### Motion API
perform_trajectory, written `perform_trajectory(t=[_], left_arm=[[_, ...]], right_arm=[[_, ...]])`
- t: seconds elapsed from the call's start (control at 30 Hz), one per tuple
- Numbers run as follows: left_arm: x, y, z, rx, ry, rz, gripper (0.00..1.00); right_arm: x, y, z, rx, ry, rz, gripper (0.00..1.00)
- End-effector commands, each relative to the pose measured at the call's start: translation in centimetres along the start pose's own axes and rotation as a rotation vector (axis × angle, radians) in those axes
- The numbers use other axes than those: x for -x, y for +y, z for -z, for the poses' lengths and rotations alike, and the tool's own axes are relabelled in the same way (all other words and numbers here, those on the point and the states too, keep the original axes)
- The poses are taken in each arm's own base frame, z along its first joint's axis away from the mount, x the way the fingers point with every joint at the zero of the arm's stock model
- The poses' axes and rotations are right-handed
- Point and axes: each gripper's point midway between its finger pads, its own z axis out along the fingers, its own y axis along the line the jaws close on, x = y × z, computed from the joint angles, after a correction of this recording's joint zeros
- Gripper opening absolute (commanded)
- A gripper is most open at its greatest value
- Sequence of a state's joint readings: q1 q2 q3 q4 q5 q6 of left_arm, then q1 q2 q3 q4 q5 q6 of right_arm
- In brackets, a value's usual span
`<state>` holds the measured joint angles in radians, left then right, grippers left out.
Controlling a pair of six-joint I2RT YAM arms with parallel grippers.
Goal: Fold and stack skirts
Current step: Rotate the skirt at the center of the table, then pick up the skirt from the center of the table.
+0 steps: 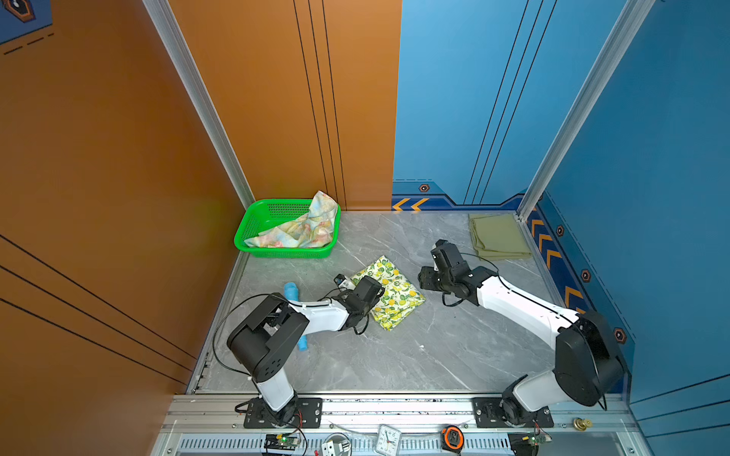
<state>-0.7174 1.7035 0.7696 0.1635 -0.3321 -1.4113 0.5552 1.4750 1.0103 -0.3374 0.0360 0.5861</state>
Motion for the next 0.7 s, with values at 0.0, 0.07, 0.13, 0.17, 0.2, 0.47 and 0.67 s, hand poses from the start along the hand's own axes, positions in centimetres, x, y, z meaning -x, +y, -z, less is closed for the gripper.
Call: perform_trajectory(t=[0.0,0.07,0.13,0.17,0.2,0.47,0.67], left_arm=[[0.3,-1.4,-0.4,-0.064,-0.057,0.144,0.38],[-0.7,-3.0,-0.2,-0.095,-0.014,0.085,0.50],[-1.9,-3.7,0.5,-0.110,0.032,0.022,0.57],[-2.7,-3.8,0.9,-0.113,0.059,-0.024,0.60],[-3.6,-3.6,1.4,-0.111,0.093,-0.074,0.62],[-5.6,-0.8,6.8,-0.070,0.244,-0.444,0.65],[0.0,-5.1,10.2,-0.044,0.146,-0.691,0.75]], right_arm=[[-1.8,-1.2,0.6,-0.008,0.035,-0.088,0.61],[-2.1,-1.8,1.0,-0.007,0.023,-0.141,0.62],[-2.2,-2.0,1.3,0.001,0.011,-0.181,0.63],[-2.2,-2.3,1.4,0.000,0.009,-0.205,0.63],[-2.2,-2.6,1.6,0.004,0.010,-0.230,0.63],[-2.7,-2.5,1.8,0.079,-0.030,-0.430,0.64],[-3.5,-1.8,1.0,0.121,-0.040,-0.509,0.74]])
